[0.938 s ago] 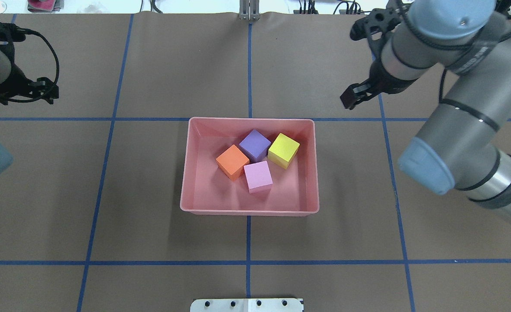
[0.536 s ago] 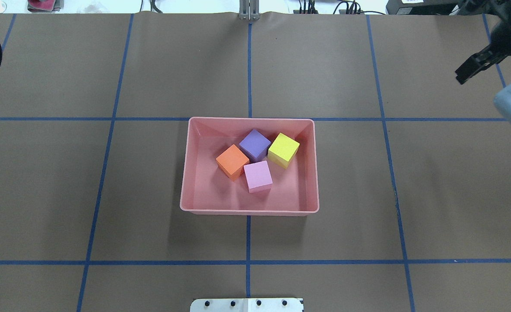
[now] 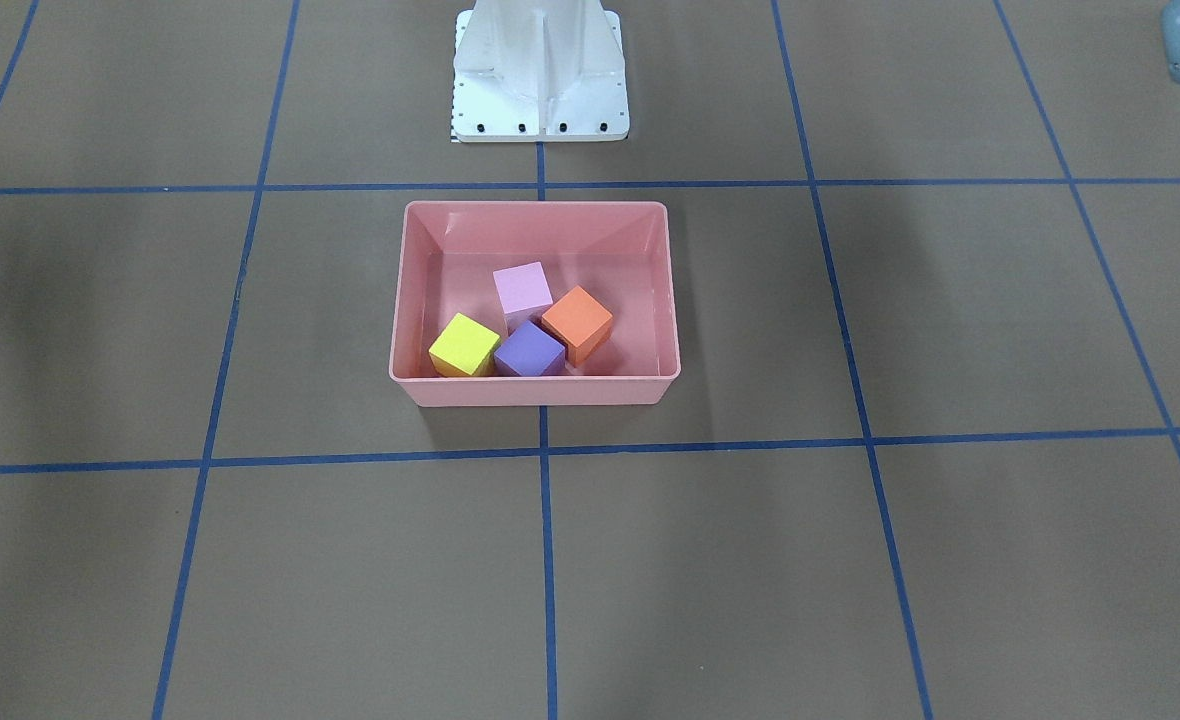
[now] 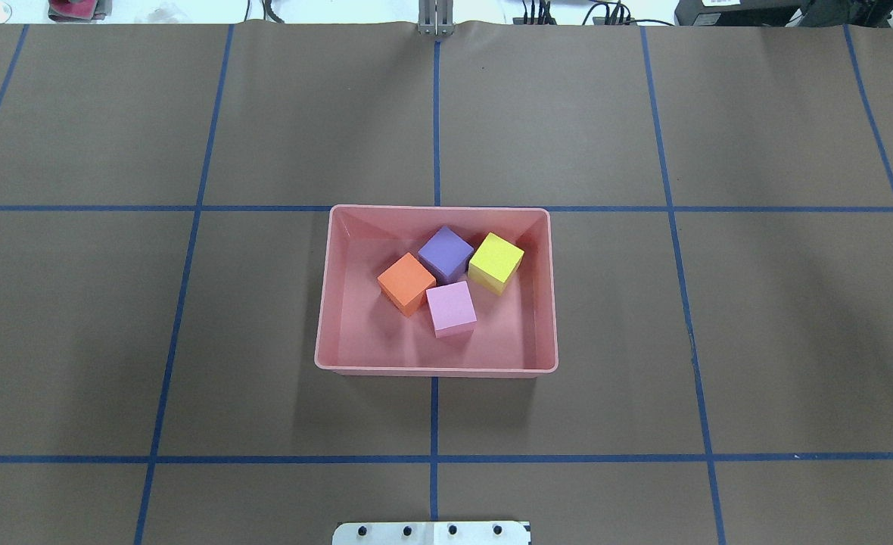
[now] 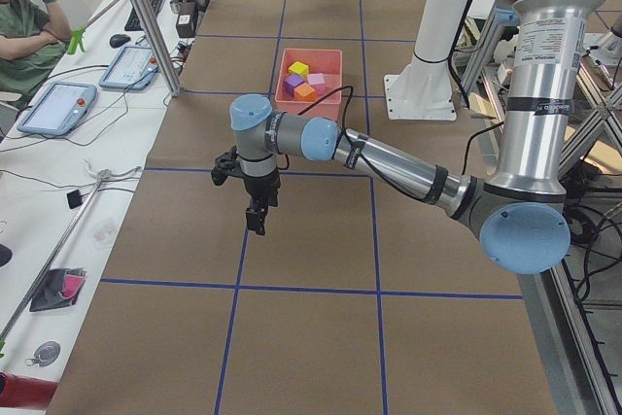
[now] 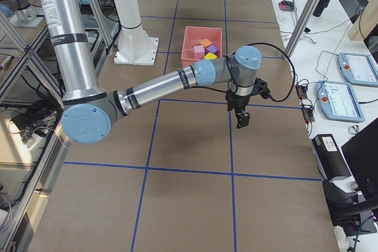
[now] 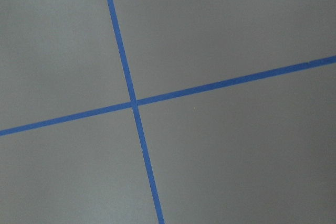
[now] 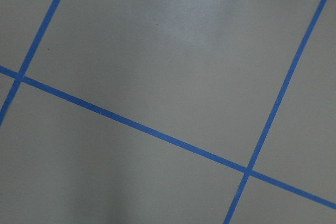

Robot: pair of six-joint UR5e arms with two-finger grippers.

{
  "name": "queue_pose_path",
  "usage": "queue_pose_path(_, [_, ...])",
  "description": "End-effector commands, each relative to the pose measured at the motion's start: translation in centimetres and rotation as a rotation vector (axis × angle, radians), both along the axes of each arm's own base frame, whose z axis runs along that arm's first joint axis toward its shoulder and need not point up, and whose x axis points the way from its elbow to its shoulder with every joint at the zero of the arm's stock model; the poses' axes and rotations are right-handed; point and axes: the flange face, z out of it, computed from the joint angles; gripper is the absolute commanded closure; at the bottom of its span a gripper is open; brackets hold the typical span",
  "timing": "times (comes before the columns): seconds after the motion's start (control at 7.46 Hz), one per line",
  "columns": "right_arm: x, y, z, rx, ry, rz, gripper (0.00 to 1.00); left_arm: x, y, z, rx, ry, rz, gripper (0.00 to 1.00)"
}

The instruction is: Place blocks into pink bin with both arms

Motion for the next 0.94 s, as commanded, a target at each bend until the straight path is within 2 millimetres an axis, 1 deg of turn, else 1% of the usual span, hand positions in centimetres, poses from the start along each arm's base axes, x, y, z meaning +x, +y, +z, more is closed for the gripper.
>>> queue_pose_path(0.0, [1.0, 2.4, 3.8, -0.021, -0.024, 0.010, 0.00, -1.9, 1.9, 2.4, -0.040, 0.014, -0.028, 0.00])
queue_pose_path(0.13, [1.4, 3.0, 4.4, -0.011, -0.026, 0.015, 0.00, -3.9, 1.9, 3.6, -0.064, 0.011, -0.066, 0.00])
queue_pose_path(0.27, [1.5, 3.1, 4.9, -0.019, -0.017, 0.017, 0.00, -5.7, 2.1, 4.6, -0.046, 0.012, -0.044, 0.00])
queue_pose_path(0.4, [1.9, 2.6, 5.6, -0.062, -0.015, 0.059, 0.00, -7.8, 3.3, 8.0, -0.086, 0.011, -0.047, 0.00])
queue_pose_path(0.54, [2.7, 2.9, 7.9, -0.143, -0.012, 0.114, 0.00, -8.4, 4.1, 10.9, -0.115, 0.026, -0.025, 0.00])
queue_pose_path(0.67, [3.0, 2.9, 8.9, -0.163, -0.008, 0.122, 0.00, -9.5, 5.3, 15.1, -0.114, 0.030, -0.007, 0.00])
queue_pose_path(0.8, [3.0, 2.9, 9.9, -0.187, -0.007, 0.124, 0.00, -9.5, 5.6, 19.2, -0.083, 0.029, -0.012, 0.00])
